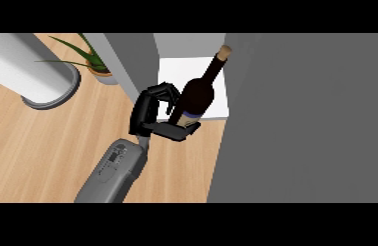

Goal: Pick up the wine, place it into the cabinet and close the cabinet

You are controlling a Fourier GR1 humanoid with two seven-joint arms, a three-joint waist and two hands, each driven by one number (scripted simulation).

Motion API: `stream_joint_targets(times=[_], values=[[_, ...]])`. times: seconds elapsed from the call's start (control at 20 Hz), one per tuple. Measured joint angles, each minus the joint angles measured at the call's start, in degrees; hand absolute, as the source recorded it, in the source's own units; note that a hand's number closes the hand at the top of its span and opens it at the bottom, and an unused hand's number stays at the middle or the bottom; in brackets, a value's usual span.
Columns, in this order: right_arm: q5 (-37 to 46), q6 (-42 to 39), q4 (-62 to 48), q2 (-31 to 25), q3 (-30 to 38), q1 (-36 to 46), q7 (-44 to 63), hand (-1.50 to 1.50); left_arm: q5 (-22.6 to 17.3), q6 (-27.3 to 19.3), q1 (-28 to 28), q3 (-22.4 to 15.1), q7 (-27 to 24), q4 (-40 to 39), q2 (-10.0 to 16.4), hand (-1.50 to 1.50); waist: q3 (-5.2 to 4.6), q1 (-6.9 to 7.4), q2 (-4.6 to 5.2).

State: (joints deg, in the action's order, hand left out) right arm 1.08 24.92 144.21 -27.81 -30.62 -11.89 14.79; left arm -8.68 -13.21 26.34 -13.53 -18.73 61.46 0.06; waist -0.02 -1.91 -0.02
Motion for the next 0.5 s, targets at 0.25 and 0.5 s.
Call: stream_joint_targets(times=[0.25,0.5], values=[[-0.4,-1.2,-0.1,-0.2,0.5,-1.6,-2.1,-1.50,-3.7,-0.3,6.2,0.6,-2.6,-7.6,0.0,1.50,-0.01,-0.32,0.12],[-0.9,-2.2,-0.2,0.2,1.1,-1.8,-2.7,-1.50,-7.9,-2.4,11.8,-0.9,-4.3,-14.7,0.0,1.50,-0.02,-0.88,0.25]])
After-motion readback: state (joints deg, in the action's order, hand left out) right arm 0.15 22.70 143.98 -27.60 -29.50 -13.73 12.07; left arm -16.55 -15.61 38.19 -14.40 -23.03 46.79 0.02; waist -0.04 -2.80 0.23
